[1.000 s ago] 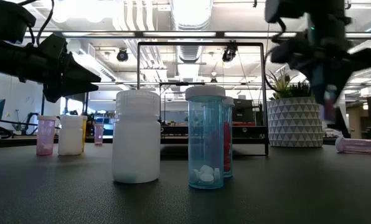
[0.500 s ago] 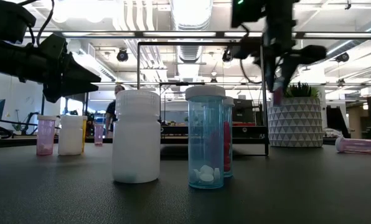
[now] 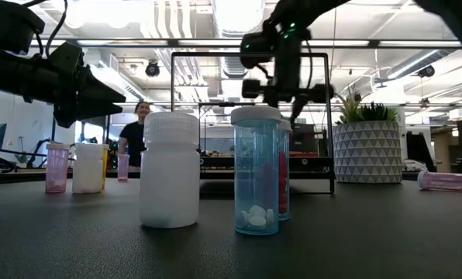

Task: Pick and place medicine bottles onto shelf by color
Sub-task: Put the top blue pill bottle on the shelf, then put the top blue pill bottle on the shelf aligned with the blue pill bottle

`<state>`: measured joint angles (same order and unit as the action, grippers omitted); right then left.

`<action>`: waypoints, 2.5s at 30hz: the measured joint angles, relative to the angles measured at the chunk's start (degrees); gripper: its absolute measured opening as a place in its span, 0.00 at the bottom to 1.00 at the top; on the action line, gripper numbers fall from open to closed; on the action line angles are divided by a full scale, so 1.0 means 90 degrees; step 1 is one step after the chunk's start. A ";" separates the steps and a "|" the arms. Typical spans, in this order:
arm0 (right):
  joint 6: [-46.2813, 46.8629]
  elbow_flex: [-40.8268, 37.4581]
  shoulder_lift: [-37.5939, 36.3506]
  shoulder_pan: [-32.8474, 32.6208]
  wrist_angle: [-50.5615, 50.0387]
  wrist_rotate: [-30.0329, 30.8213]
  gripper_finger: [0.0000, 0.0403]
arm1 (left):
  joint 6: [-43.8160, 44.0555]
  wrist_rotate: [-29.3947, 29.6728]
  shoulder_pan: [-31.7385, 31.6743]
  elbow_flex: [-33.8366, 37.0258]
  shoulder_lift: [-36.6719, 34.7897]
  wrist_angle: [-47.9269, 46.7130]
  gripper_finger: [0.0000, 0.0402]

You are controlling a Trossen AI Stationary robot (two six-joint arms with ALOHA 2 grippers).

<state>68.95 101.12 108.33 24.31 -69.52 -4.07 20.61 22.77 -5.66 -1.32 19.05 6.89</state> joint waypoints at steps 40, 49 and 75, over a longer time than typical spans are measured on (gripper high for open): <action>-0.0240 0.2926 0.2193 0.1293 -0.0965 -0.0077 0.26 | 0.0000 -0.0002 -0.0001 0.0000 0.0005 0.0000 0.43; -0.0330 0.2924 0.2193 0.1346 -0.0905 -0.0047 0.26 | 0.0001 -0.0001 0.0001 0.0000 0.0005 -0.0001 0.43; -0.0514 0.2916 0.1877 0.1358 -0.0918 0.0190 0.57 | 0.0001 -0.0001 -0.0001 0.0000 0.0005 -0.0001 0.43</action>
<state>64.32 127.36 125.23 36.53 -77.78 -2.37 20.62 22.76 -5.67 -1.32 19.09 6.87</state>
